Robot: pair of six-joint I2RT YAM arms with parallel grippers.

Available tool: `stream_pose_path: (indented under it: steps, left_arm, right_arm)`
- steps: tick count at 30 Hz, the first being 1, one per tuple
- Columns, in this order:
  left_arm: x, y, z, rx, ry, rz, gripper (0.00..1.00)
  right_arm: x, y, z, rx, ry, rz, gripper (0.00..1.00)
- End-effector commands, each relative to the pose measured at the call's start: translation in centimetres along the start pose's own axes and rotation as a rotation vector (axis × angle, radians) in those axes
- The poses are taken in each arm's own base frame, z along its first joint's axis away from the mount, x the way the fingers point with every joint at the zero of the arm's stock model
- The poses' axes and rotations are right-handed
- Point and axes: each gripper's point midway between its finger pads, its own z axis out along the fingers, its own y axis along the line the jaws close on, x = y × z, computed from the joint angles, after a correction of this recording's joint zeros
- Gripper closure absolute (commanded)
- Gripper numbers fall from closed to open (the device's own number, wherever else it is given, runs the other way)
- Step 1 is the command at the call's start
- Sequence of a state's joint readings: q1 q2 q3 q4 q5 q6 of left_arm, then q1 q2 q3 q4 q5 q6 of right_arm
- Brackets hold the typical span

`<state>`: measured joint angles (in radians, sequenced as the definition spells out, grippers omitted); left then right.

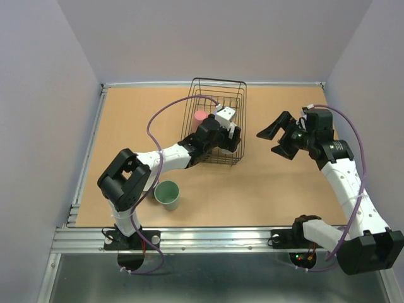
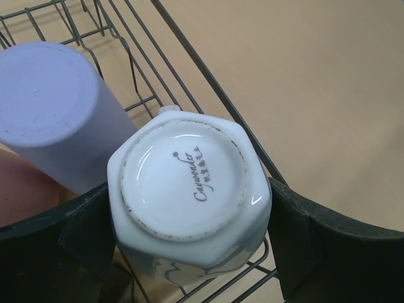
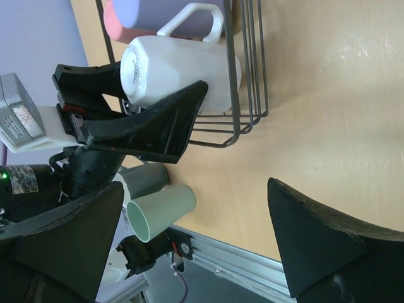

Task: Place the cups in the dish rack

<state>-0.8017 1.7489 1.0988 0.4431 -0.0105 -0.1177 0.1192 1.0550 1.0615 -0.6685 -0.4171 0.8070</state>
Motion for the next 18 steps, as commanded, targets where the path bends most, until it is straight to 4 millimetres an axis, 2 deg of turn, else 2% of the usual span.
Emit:
stream_pose_path:
  steps: [1,9,18]
  left_arm:
    - [-3.6,-0.4,0.6,-0.002,-0.117,0.001,1.0]
    - [-0.7,0.3,1.3,-0.041,-0.052,0.018,1.0]
    - [0.6,1.3,1.5,-0.106,-0.018,0.023,0.99]
  right_arm:
    - [-0.1,-0.4,0.1,0.001,-0.017,-0.026,0.0]
    - [0.0,-0.8,0.6,0.015,0.0,-0.04,0.0]
    - [0.1,-1.4,1.0,0.032,0.01,-0.046,0.0]
